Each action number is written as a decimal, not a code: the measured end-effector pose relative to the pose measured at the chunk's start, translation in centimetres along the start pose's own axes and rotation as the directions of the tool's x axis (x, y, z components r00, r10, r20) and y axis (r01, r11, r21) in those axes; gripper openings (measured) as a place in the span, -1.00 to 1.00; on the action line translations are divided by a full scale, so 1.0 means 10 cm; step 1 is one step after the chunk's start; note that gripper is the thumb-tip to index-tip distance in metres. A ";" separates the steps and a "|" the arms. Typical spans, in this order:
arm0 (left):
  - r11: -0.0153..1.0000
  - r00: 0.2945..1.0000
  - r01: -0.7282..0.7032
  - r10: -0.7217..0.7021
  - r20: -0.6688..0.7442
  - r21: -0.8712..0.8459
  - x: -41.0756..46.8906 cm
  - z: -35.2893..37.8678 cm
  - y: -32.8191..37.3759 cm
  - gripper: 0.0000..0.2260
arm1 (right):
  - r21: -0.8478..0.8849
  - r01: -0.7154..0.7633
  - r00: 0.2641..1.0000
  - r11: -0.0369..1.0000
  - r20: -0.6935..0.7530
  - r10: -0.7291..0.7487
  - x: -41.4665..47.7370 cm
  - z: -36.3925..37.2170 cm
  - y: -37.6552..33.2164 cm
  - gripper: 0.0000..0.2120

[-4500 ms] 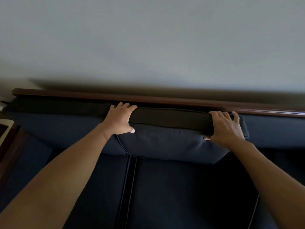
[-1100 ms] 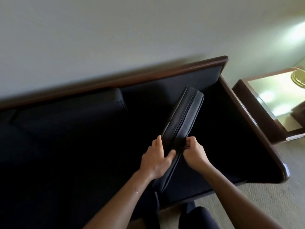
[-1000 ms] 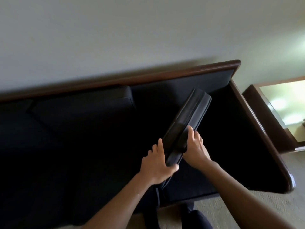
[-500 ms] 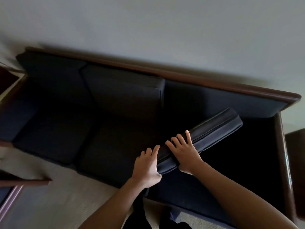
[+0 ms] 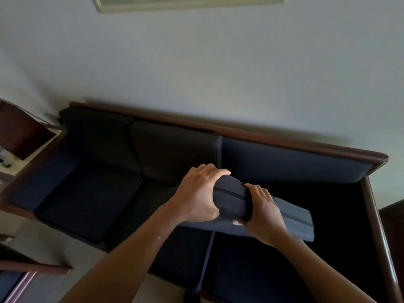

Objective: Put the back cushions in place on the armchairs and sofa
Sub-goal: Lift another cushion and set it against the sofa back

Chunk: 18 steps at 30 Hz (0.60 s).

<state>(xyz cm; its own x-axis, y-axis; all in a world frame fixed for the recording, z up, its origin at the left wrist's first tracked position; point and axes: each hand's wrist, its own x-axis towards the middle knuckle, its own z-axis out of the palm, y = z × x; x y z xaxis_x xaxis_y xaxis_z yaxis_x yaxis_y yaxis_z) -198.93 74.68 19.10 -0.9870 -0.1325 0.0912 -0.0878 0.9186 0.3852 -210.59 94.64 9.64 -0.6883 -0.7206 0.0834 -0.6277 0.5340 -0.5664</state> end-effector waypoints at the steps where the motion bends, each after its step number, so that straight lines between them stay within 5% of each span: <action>1: 0.999 0.999 -0.042 0.042 0.003 -0.001 0.10 -0.06 0.08 -0.15 | 0.070 -0.052 0.998 0.996 -0.016 0.053 -0.04 -0.04 0.02 0.05; 5: 0.988 0.984 -0.148 0.150 0.099 -0.034 0.38 0.07 0.31 0.00 | 0.216 -0.253 0.968 0.943 0.058 0.246 -0.21 -0.03 0.18 0.09; 9: 0.996 0.979 -0.080 0.086 0.186 -0.039 0.35 0.45 0.15 0.10 | 0.239 -0.386 0.919 0.891 0.178 0.351 -0.37 0.01 0.36 0.18; 14: 0.992 0.982 -0.089 0.073 0.173 0.087 0.19 0.65 -0.32 0.14 | 0.397 -0.171 0.983 0.902 0.012 0.181 -0.28 -0.32 0.32 0.27; 16: 0.984 0.980 -0.071 0.039 0.194 0.161 0.11 0.69 -0.52 0.14 | 0.134 -0.048 0.999 0.990 -0.017 0.051 -0.14 -0.48 0.22 0.17; 18: 0.973 0.978 -0.075 0.030 0.206 0.218 0.05 0.71 -0.68 0.12 | -0.302 0.046 0.995 0.952 0.102 -0.015 0.00 -0.56 0.13 0.12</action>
<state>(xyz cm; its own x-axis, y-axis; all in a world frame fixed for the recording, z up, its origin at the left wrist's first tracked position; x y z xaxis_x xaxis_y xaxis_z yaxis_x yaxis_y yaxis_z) -199.82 71.00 9.96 -0.9957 -0.0259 -0.0885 -0.0405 0.9849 0.1681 -213.43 97.77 13.52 -0.6380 -0.7700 0.0078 -0.7390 0.6093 -0.2875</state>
